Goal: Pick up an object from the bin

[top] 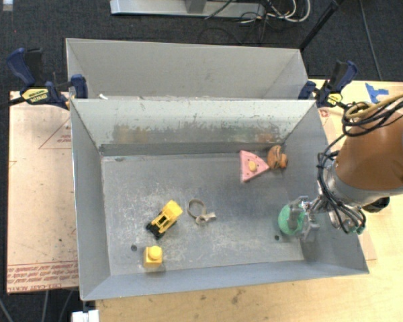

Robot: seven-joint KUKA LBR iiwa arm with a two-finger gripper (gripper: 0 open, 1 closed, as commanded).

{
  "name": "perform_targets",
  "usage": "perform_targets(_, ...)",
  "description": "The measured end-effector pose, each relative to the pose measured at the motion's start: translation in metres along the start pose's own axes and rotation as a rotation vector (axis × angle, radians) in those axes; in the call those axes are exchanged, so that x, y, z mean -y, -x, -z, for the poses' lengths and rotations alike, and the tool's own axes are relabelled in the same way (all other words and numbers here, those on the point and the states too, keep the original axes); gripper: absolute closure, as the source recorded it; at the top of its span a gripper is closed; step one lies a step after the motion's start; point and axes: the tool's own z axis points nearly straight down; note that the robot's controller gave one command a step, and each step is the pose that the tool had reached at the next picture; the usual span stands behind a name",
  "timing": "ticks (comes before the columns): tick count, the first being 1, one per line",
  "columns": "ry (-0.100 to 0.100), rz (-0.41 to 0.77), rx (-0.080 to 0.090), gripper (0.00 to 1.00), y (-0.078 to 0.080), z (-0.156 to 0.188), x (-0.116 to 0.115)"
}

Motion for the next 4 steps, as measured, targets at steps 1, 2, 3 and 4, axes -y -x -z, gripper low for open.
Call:
perform_targets(1,0.000,-0.024,0.002,1.00,0.036,0.023,-0.023)
perform_targets(2,0.001,-0.007,0.000,1.00,0.008,0.025,-0.016)
perform_targets(3,0.000,-0.004,-0.003,1.00,0.008,0.036,-0.026)
perform_targets(4,0.001,0.015,0.000,1.00,0.015,0.050,-0.034)
